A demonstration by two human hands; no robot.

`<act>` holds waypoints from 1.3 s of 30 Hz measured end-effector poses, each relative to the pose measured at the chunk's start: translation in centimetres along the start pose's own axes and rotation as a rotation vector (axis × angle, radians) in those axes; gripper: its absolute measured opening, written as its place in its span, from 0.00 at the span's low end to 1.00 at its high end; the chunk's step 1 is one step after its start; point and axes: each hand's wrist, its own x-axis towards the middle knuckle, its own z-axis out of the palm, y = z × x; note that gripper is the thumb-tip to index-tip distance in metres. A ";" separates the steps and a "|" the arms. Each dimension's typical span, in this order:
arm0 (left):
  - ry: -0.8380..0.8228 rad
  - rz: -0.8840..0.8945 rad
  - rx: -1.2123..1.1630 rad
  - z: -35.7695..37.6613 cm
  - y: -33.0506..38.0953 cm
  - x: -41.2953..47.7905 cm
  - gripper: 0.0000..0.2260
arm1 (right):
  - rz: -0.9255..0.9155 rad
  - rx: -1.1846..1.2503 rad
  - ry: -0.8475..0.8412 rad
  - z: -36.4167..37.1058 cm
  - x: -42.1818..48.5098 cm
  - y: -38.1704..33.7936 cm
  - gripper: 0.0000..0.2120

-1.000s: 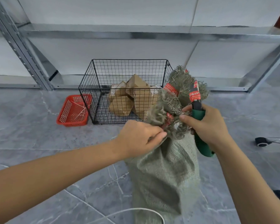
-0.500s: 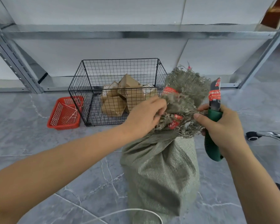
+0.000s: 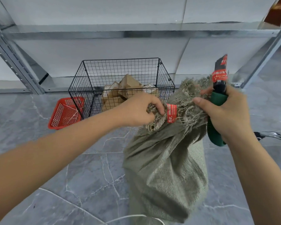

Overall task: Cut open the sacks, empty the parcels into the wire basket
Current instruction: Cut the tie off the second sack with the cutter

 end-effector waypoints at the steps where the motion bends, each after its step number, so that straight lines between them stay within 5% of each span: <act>1: -0.014 -0.020 -0.074 -0.2 0.1 0.0 0.13 | -0.006 -0.013 0.007 0.1 0.4 -0.1 0.09; 5: 0.097 -0.009 -0.175 -0.2 0.1 0.3 0.04 | -0.016 -0.022 -0.008 0.0 1.2 -0.9 0.10; 10: 0.230 0.058 0.207 1.7 -0.1 0.7 0.17 | 0.052 0.109 -0.104 0.1 1.0 -1.3 0.11; 14: 0.443 0.122 0.220 2.5 -0.3 0.9 0.10 | 0.097 0.227 -0.130 -0.1 1.2 -1.4 0.11; 20: 0.727 0.439 0.362 2.3 -1.1 1.2 0.08 | 0.019 0.016 -0.007 -1.0 2.2 -0.8 0.09; 24: 0.586 0.612 0.406 2.9 -1.7 1.5 0.03 | -0.044 -0.165 0.015 -1.3 2.3 -0.6 0.10; 28: 0.379 0.411 0.224 3.3 -1.5 1.4 0.04 | -0.060 -0.242 -0.006 -1.3 2.2 -0.3 0.09; 33: 0.099 0.177 -0.313 3.3 -0.9 1.3 0.10 | -0.073 -0.310 -0.037 -1.6 2.2 -0.1 0.09; 35: 0.015 0.151 -0.324 3.2 -0.5 1.4 0.12 | -0.087 -0.363 -0.062 -1.7 2.2 -0.3 0.09; 39: 0.093 0.201 -0.312 3.4 -0.5 1.7 0.24 | -0.150 -0.572 -0.133 -1.7 2.3 -0.8 0.13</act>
